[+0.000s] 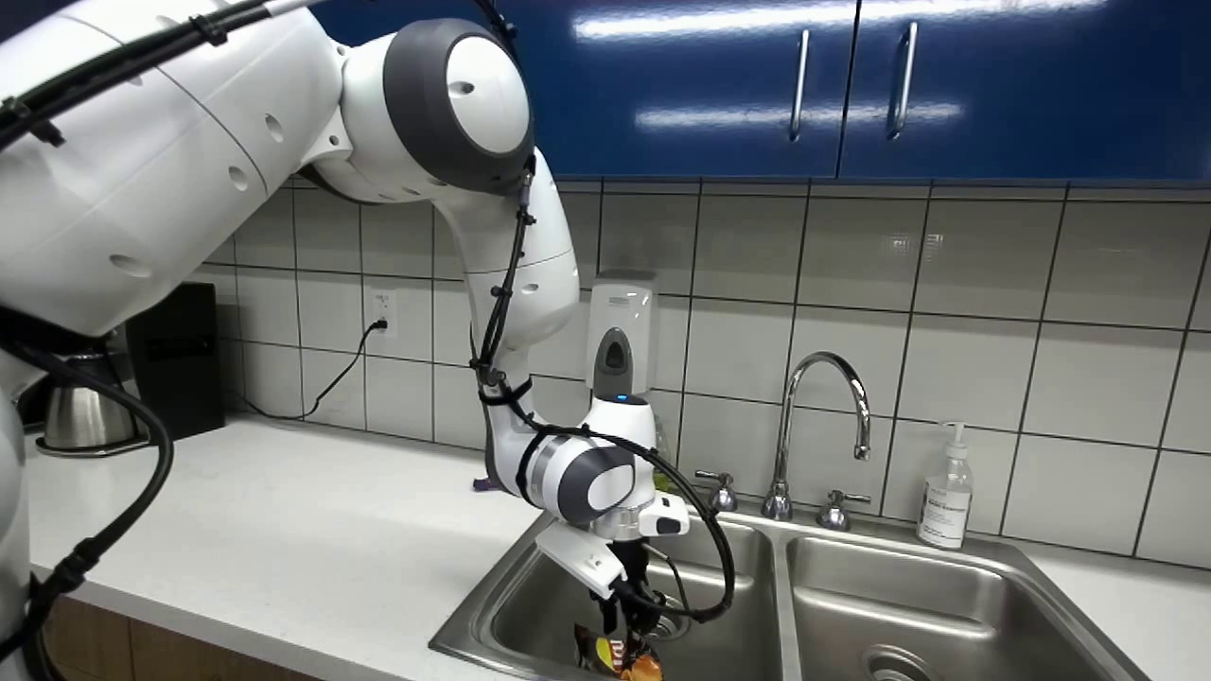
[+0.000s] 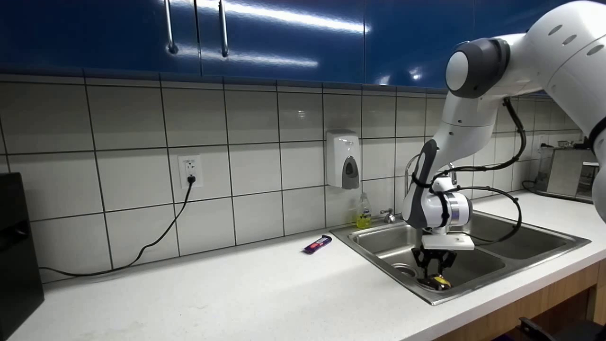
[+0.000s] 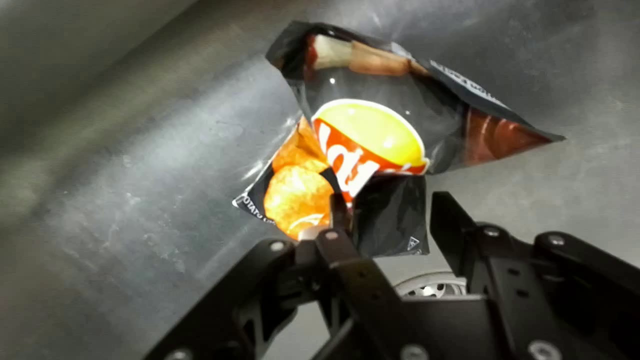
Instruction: Place the bag of chips in the sink.
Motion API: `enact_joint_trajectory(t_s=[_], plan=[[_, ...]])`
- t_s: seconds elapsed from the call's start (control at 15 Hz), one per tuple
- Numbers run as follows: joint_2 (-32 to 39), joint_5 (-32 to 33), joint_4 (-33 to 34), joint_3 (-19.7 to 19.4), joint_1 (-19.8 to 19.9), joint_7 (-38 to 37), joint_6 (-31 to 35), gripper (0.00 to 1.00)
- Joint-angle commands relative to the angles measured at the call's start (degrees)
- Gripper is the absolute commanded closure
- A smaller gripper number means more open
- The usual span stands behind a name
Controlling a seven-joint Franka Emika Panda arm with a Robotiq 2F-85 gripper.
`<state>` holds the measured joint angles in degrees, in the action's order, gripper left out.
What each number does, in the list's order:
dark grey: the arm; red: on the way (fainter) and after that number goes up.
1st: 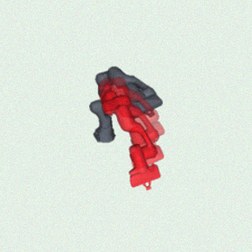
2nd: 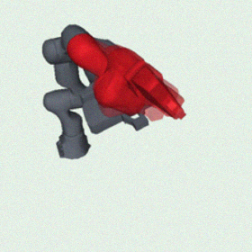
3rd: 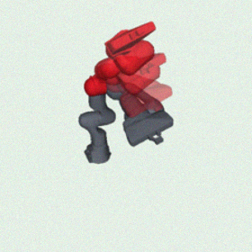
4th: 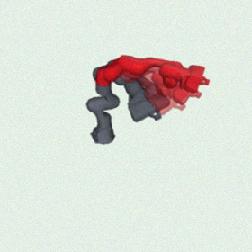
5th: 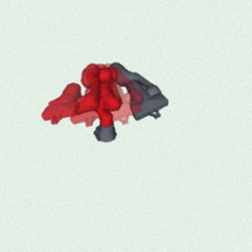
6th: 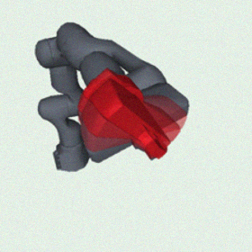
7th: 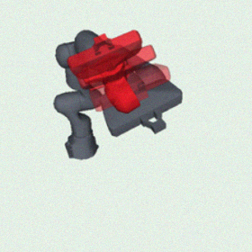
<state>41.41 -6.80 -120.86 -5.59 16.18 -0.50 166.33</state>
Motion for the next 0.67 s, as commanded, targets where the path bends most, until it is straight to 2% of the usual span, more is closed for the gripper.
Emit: enact_joint_trajectory(t_s=[0.0, 0.13, 0.2, 0.4, 0.6], plan=[[-4.81, 0.20, -2.32, 1.42, 0.63, 2.01, 0.41, 0.20], [-7.29, 0.20, -3.09, 1.95, 0.56, 2.55, -0.05, 0.05], [-8.43, 0.33, -3.45, 2.04, 0.38, 2.82, -0.49, 0.01], [-12.72, 1.01, -4.87, 2.49, 0.12, 4.66, -5.49, 0.00], [-18.24, 2.52, -7.23, 1.49, -1.51, 6.22, -14.22, 0.00]])
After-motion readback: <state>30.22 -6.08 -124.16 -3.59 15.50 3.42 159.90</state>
